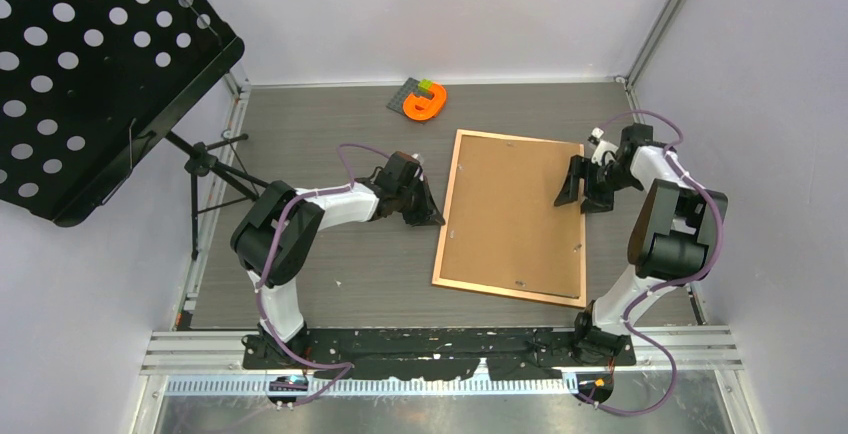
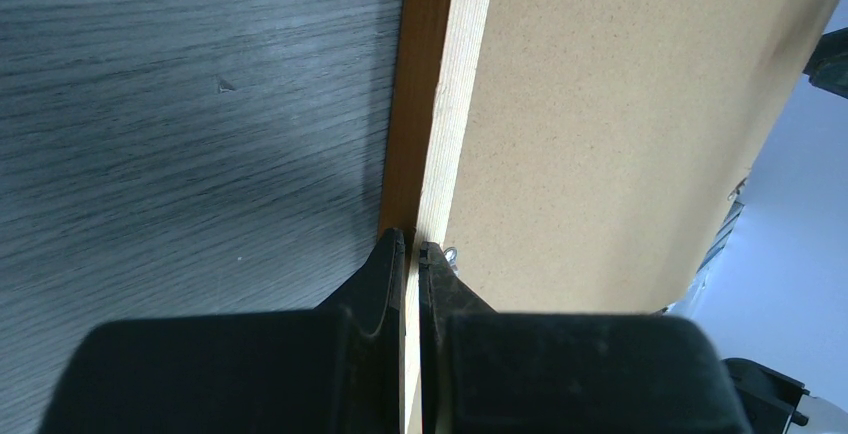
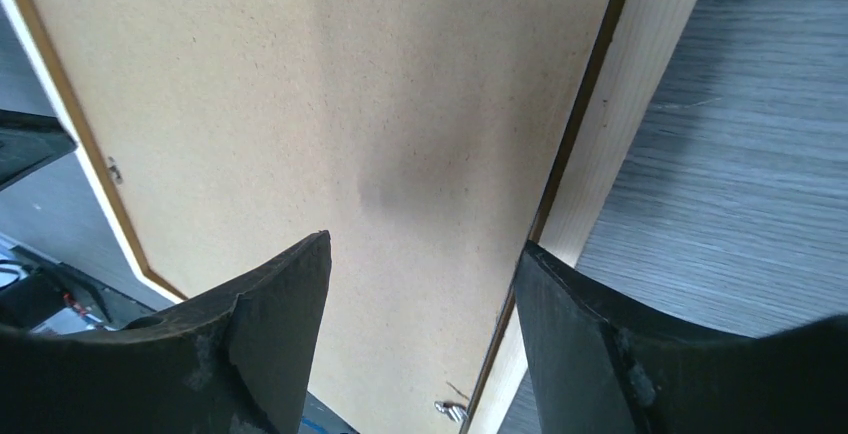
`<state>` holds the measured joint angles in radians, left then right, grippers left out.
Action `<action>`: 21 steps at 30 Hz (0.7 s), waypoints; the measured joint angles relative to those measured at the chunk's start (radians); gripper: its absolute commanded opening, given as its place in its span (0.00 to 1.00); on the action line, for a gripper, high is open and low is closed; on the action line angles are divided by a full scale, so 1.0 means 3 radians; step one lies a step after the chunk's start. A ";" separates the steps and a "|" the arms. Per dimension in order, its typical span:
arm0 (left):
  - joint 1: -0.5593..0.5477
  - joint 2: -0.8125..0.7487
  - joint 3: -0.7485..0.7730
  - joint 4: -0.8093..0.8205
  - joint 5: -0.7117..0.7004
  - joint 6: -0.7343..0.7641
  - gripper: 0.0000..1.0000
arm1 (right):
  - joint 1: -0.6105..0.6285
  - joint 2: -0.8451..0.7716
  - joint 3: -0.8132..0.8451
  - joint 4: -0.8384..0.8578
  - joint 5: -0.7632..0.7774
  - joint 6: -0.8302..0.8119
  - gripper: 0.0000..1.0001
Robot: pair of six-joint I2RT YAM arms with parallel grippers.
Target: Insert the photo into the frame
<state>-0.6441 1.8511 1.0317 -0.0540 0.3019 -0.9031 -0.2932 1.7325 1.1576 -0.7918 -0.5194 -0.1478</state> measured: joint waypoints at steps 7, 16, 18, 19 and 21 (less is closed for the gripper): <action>-0.0006 -0.0004 0.0000 0.0000 -0.0013 0.0008 0.00 | 0.0064 -0.0001 0.0000 -0.0010 0.0295 -0.0025 0.73; -0.0006 -0.0004 0.0001 0.0000 -0.0013 0.0008 0.00 | 0.0192 -0.0003 0.0000 -0.0008 0.0441 -0.0027 0.73; -0.0006 -0.0004 0.0000 0.0000 -0.0013 0.0008 0.06 | 0.0214 -0.0022 0.0000 0.0001 0.0481 -0.0028 0.73; -0.0006 -0.0005 0.0000 0.0000 -0.0013 0.0010 0.13 | 0.0223 -0.0045 -0.0001 0.0011 0.0505 -0.0028 0.73; -0.0006 -0.0005 0.0001 -0.0003 -0.0015 0.0018 0.29 | 0.0233 -0.0120 -0.0010 0.0043 0.0559 -0.0038 0.73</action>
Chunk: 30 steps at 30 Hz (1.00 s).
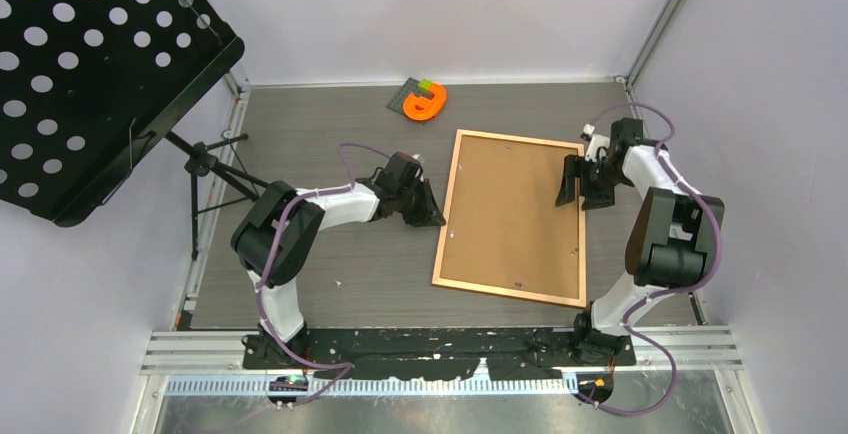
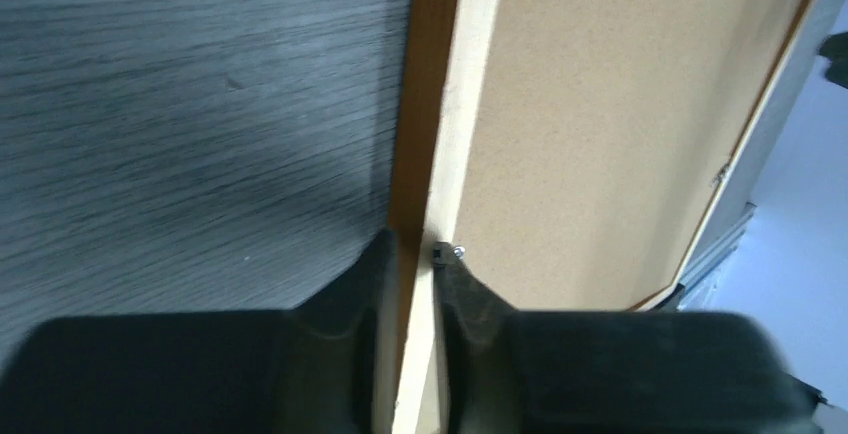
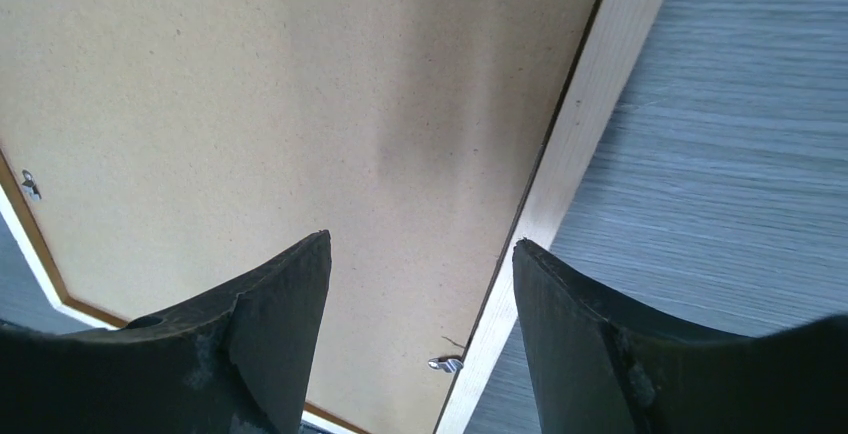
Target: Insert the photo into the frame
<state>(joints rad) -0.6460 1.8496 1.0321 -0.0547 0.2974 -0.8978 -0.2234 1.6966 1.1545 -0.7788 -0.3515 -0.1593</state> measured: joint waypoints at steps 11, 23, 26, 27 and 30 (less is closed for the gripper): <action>-0.0039 -0.0131 0.0055 -0.0193 -0.0108 0.0214 0.99 | 0.0004 -0.0338 -0.0113 0.0304 0.0406 -0.0106 0.69; 0.0055 -0.0598 0.0053 -0.0523 -0.0437 0.0504 1.00 | 0.0004 0.0017 -0.0158 0.0702 0.0660 -0.0153 0.45; 0.0109 -0.0749 0.0053 -0.0524 -0.0490 0.0575 0.99 | 0.0004 0.0085 -0.0189 0.0759 0.0671 -0.0154 0.39; 0.0134 -0.0791 0.0053 -0.0524 -0.0504 0.0599 0.99 | 0.0004 0.0111 -0.0203 0.0777 0.0674 -0.0159 0.36; 0.0188 -0.0848 0.0053 -0.0533 -0.0537 0.0679 0.98 | 0.0004 0.0150 -0.0215 0.0804 0.0668 -0.0158 0.28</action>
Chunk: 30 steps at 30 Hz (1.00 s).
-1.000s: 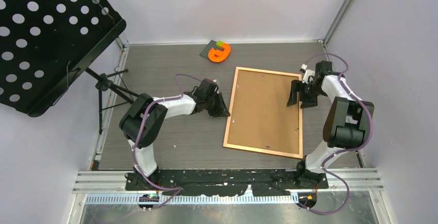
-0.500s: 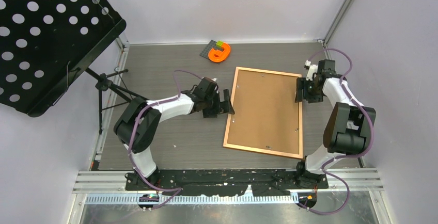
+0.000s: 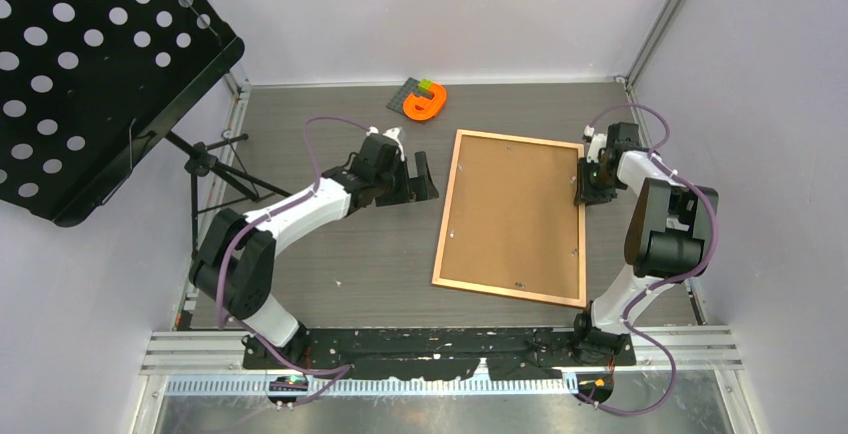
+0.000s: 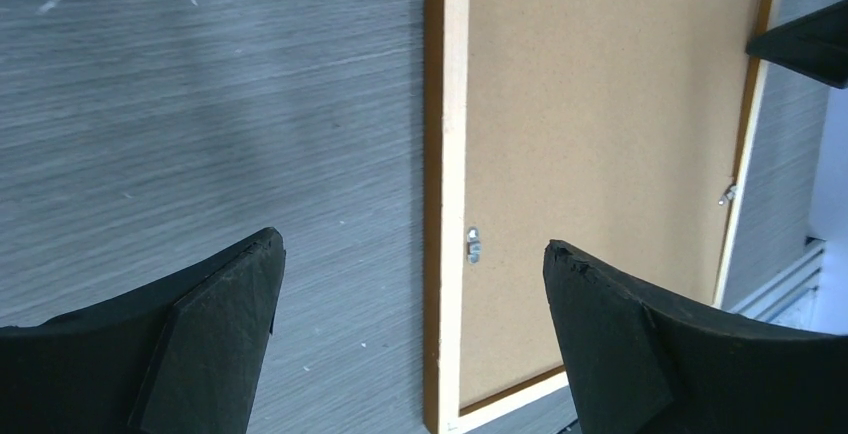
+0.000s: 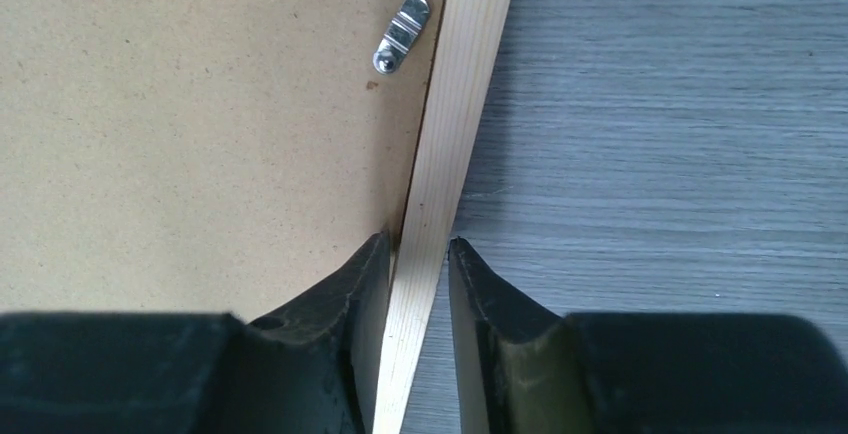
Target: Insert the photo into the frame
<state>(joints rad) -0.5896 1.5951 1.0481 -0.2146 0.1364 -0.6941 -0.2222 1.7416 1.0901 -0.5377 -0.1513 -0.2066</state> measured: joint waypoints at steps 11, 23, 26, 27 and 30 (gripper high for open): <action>0.0196 -0.0017 0.0000 -0.0244 -0.0080 0.0392 0.98 | -0.0005 0.0014 0.0000 0.0004 -0.0038 0.0018 0.06; 0.0544 -0.0080 0.0001 -0.0477 -0.0039 0.0876 1.00 | 0.0281 0.0014 0.0013 0.0042 -0.0017 -0.0022 0.06; 0.0570 -0.0076 0.0056 -0.0627 -0.0015 0.1064 0.99 | 0.0477 0.0014 0.0013 0.0050 -0.0066 -0.0023 0.06; 0.0572 -0.0071 0.0112 -0.0703 -0.0001 0.1133 1.00 | 0.0542 0.0014 0.0013 0.0048 -0.0086 -0.0025 0.06; 0.0577 -0.0032 0.0289 -0.0825 0.0043 0.1301 0.99 | 0.0673 0.0015 0.0011 0.0047 -0.0127 -0.0025 0.06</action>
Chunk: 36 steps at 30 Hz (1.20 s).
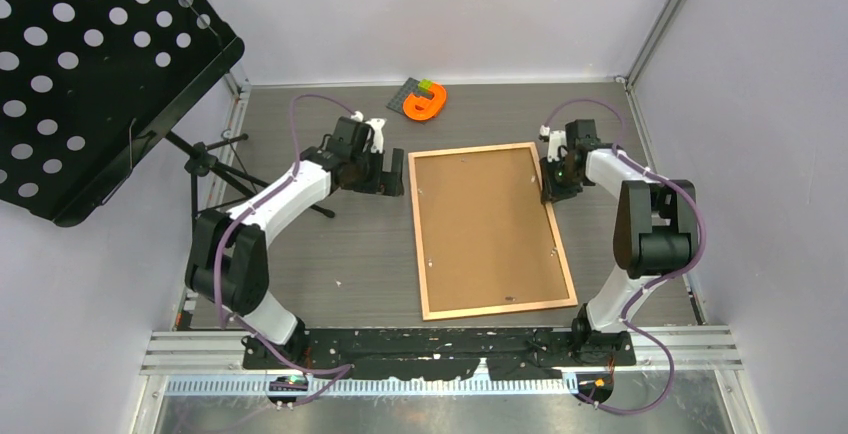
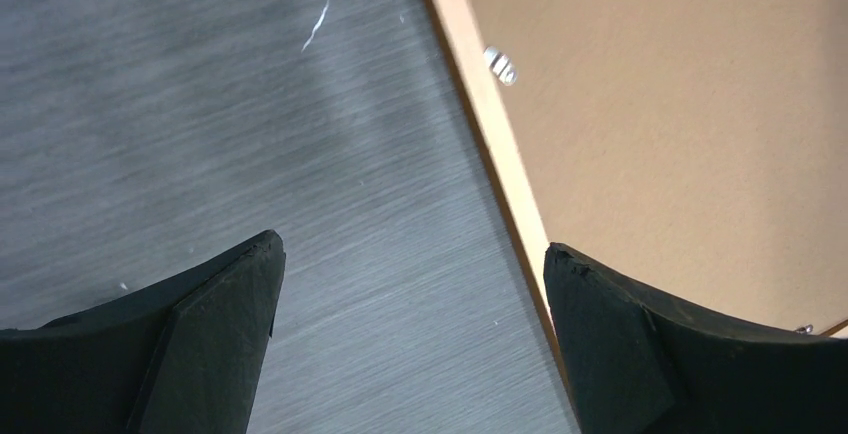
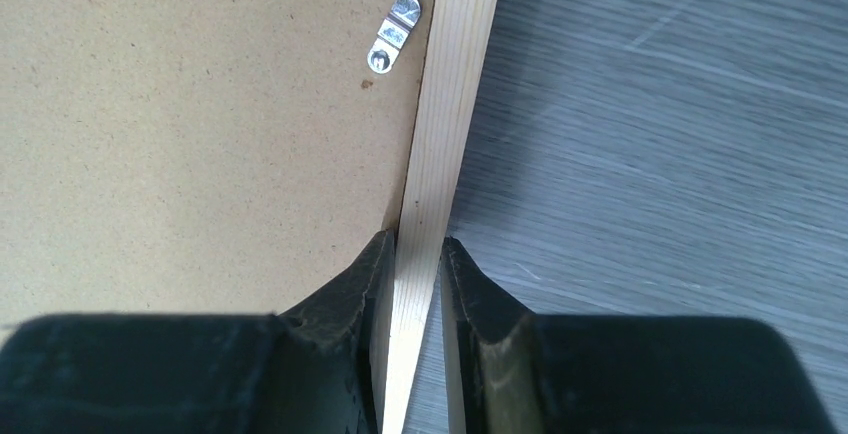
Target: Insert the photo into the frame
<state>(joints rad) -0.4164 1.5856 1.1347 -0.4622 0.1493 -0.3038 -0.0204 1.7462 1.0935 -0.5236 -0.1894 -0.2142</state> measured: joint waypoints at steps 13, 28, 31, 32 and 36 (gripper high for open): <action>0.0009 0.0327 0.0198 -0.0272 0.0041 0.0318 0.97 | 0.0046 0.0108 0.0103 -0.0103 -0.0161 0.0253 0.06; -0.0027 0.1282 0.1161 -0.0633 0.0022 0.0273 0.92 | 0.0140 0.0187 0.0172 -0.0050 -0.0315 0.0387 0.06; -0.0050 0.1432 0.1354 -0.0716 -0.0003 0.0198 0.92 | 0.0149 0.0192 0.0169 -0.0037 -0.0336 0.0385 0.06; -0.0058 0.1478 0.1422 -0.0746 -0.0013 0.0170 0.91 | 0.0149 0.0195 0.0169 -0.0036 -0.0340 0.0385 0.06; -0.0098 0.1606 0.1586 -0.0814 -0.0107 0.0123 0.88 | 0.0148 0.0195 0.0169 -0.0034 -0.0347 0.0384 0.06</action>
<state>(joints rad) -0.4458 2.0674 1.6104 -0.7063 0.1173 -0.2668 0.0238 1.8046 1.1442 -0.5339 -0.2935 -0.0990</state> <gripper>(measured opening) 0.907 0.254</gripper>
